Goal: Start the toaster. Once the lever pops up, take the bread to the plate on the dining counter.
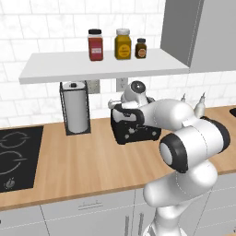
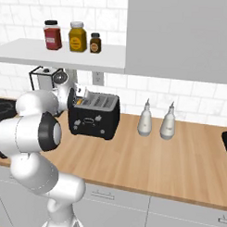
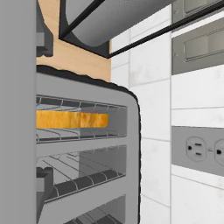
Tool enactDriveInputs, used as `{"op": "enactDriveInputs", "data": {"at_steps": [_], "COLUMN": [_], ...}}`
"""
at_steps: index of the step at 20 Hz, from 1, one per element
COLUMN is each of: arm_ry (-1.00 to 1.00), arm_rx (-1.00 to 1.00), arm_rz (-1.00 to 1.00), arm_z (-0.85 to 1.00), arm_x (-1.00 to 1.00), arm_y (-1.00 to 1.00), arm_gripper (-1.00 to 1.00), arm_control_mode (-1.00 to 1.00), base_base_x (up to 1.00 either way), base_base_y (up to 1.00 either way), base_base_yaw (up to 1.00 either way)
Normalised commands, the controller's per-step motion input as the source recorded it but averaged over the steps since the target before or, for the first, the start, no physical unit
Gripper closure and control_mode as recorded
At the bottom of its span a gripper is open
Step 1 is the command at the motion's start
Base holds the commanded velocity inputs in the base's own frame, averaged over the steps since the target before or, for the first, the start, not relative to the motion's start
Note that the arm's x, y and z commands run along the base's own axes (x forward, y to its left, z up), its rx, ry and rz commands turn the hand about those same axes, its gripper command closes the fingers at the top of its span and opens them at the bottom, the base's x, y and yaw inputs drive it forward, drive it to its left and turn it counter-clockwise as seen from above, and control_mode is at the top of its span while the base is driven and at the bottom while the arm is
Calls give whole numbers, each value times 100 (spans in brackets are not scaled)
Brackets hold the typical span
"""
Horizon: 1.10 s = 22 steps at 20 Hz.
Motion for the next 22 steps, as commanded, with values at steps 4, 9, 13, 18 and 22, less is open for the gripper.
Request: {"op": "enactDriveInputs", "data": {"at_steps": [4,9,13,18,22], "arm_ry": [0,0,0,0,0], "arm_rx": [0,0,0,0,0], "arm_rz": [0,0,0,0,0], "arm_z": [0,0,0,0,0], "arm_x": [0,0,0,0,0], "arm_y": [0,0,0,0,0], "arm_gripper": [-100,-100,-100,-100,-100], "arm_control_mode": [-100,-100,-100,-100,-100], "base_base_x": [0,0,0,0,0], "base_base_y": [0,0,0,0,0], "base_base_yaw": [0,0,0,0,0]}}
